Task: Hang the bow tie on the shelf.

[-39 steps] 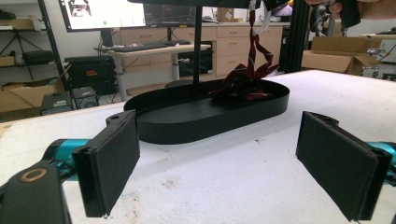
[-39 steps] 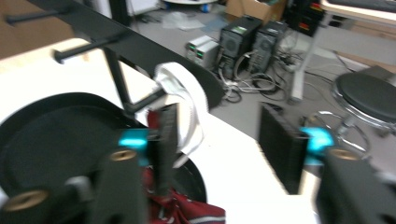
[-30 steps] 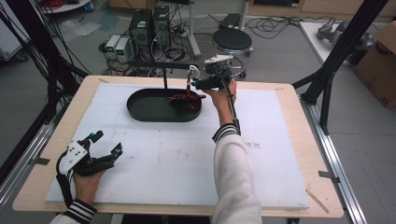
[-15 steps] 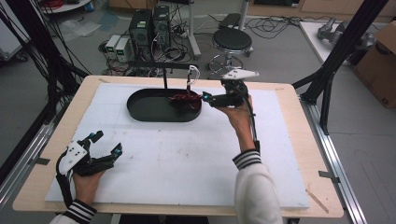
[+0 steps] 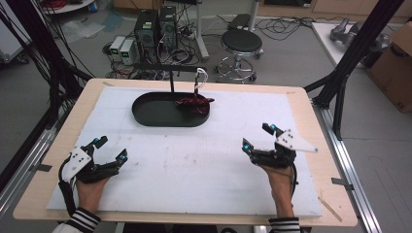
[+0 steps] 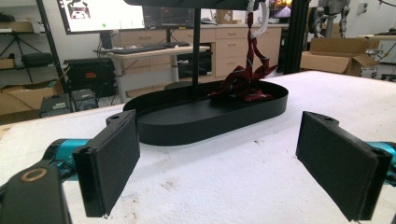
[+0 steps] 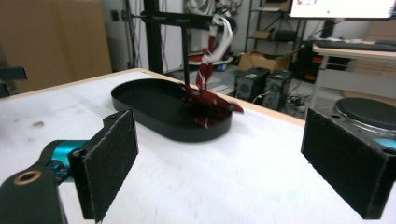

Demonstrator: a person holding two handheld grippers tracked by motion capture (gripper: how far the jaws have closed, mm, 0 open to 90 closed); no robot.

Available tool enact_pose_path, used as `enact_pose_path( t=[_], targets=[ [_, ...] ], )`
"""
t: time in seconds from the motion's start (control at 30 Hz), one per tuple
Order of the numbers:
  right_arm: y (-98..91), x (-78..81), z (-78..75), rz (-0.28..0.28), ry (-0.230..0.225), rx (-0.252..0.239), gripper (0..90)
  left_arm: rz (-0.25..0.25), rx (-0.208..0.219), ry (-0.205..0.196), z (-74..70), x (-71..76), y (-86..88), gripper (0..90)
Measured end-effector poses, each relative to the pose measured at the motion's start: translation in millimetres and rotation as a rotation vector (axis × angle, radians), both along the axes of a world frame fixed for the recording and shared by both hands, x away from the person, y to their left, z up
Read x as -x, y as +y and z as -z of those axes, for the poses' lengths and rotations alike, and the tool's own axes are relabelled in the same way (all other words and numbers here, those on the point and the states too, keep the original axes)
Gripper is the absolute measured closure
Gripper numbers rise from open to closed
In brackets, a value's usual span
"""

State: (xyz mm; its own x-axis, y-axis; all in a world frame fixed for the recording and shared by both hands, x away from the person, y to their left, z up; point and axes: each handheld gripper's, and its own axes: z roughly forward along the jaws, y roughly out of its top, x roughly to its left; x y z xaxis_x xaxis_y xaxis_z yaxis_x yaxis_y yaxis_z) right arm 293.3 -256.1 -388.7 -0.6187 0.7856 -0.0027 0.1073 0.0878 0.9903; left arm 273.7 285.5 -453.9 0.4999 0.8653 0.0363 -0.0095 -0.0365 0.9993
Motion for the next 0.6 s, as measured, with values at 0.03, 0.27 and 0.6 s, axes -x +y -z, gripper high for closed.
enact_pose_path(
  t=[0.03,0.27,0.6],
  targets=[
    [-2.5,4.9,9.0,0.006,-0.003,-0.004,9.9,0.000,0.002,-0.001,0.0,0.0,-0.2,14.0],
    [-12.2,25.6,54.7,0.079,-0.042,-0.056,10.0,0.002,-0.005,-0.001,-0.1,0.4,-0.4,13.9],
    [-11.4,30.7,64.4,0.139,-0.068,-0.028,10.0,0.001,-0.009,-0.003,-0.1,0.6,-1.1,13.9]
  ],
)
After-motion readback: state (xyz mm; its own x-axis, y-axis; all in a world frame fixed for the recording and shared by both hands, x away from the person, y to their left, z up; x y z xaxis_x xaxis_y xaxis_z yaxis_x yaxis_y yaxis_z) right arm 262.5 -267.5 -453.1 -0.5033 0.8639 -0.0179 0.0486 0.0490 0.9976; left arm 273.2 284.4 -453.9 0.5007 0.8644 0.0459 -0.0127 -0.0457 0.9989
